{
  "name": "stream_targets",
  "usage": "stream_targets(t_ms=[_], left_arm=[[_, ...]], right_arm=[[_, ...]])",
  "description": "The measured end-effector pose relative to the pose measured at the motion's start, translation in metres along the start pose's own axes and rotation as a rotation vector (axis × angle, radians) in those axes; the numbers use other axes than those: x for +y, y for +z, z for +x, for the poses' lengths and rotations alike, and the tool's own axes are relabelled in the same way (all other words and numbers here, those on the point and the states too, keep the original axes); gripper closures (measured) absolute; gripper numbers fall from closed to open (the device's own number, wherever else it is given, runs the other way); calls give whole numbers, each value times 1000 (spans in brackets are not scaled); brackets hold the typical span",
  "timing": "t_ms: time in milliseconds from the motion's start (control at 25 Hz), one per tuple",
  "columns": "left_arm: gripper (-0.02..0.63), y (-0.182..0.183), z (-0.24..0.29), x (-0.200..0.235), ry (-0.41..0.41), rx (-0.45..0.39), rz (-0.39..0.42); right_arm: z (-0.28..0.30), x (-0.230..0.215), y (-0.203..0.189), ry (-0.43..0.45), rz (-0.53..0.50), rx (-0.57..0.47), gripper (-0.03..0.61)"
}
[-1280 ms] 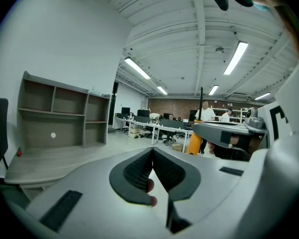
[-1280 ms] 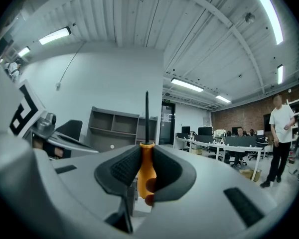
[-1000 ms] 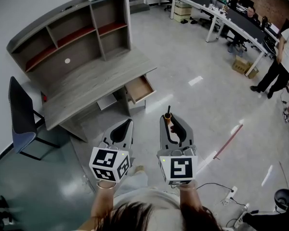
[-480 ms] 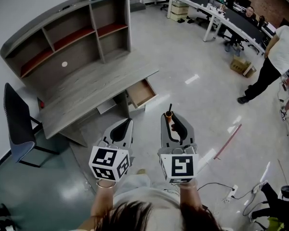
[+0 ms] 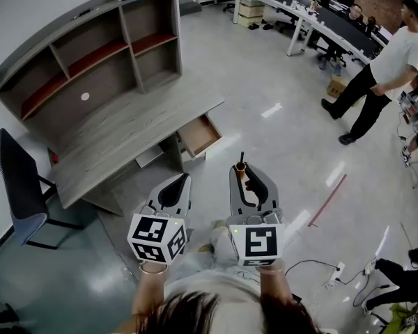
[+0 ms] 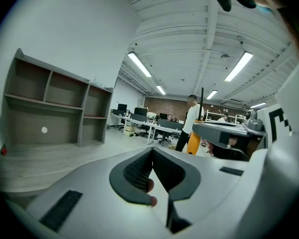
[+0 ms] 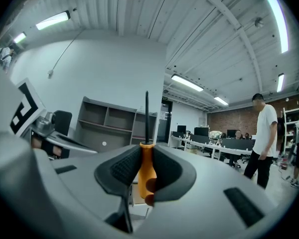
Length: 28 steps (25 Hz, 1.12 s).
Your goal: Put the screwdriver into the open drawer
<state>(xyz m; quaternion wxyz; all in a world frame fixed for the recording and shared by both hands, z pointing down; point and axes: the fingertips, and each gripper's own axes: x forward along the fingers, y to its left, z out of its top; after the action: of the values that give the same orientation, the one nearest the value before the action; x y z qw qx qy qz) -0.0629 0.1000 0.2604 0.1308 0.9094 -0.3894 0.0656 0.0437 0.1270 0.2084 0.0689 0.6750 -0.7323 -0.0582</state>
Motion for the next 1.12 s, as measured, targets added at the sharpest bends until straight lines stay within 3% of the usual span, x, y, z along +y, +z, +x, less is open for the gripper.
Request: stream_targets(t_ms=[480,1120], left_arm=[[597,10,46,16,23,-1,6],[597,25,116,79,99,9,-9]], right_arm=[[44,-25,-12,15,14,9,492],[142,-39,-40,85,-20,54,492]])
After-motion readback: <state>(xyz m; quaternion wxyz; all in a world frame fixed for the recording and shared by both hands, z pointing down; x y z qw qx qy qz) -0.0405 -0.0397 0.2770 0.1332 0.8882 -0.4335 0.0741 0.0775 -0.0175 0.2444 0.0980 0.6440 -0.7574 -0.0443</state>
